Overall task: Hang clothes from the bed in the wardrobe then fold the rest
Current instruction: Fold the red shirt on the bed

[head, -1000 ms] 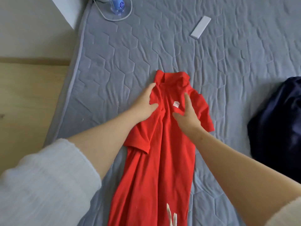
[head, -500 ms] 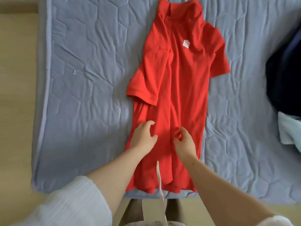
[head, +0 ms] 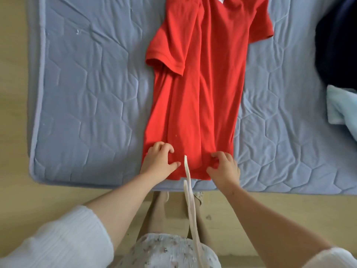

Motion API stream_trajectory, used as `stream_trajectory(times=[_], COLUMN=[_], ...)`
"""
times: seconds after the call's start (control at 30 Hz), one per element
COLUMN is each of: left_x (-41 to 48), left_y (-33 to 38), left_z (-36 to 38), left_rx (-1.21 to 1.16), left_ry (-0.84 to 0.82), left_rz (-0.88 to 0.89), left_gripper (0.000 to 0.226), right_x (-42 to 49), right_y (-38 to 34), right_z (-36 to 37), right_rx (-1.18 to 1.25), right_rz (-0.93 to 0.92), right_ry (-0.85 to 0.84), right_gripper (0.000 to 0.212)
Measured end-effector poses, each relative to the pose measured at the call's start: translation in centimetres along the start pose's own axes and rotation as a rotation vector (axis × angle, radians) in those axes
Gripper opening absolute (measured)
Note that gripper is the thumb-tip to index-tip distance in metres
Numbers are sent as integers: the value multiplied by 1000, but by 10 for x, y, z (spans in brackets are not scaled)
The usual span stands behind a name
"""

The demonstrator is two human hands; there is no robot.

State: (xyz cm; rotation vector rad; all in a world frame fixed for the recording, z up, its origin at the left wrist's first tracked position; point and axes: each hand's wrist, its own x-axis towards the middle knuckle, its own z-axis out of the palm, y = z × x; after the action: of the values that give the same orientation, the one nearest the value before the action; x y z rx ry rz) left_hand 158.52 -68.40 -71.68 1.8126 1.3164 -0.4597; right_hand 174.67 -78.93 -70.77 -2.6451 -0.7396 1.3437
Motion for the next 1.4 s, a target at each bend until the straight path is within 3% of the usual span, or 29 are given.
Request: stream_trajectory(times=[0.1,0.23,0.37,0.5,0.63,0.73,0.83,1.0,1.13,1.27,1.4], left_x=[-15,-31,-32,-26,-24,-29,-34,-50,-65,-73,-84], left_y=[-7,-11,-13,-13,-17,-21,-23,-17,-18,-11,-1], left_z=[5,11,17,19,14,8,-1,-17,-28,-28,-28], left_rx=[174,350,379,227,176,137,101,102,171,-31,-112], left_ry=[-19,40,132,187,112,36,-6,174,321,248,394], left_rz=[30,-21,-47,-22,-30,-2,23,-81,-200,-297,-336], left_gripper=[64,74,65,31,15,43,47,18,18,15,22], right_x=[-13,-19,-17,-11,-7,-12,-21,-39,-52,-61,-71], right_y=[10,24,29,29,26,26,30,39,44,54,59], right_z=[4,0,3,8,3,-5,-14,-32,-43,-48,-60], right_rx=[-155,-368,-427,-430,-372,-375,-315,-138,-86,-95,188], right_rz=[-116,-249,-288,-303,-280,-258,-218,-124,-83,-62,142], right_ry=[-18,61,112,159,120,88,83,135,186,171,201], right_gripper=[61,55,53,45,33,28,26,24,17,18,14])
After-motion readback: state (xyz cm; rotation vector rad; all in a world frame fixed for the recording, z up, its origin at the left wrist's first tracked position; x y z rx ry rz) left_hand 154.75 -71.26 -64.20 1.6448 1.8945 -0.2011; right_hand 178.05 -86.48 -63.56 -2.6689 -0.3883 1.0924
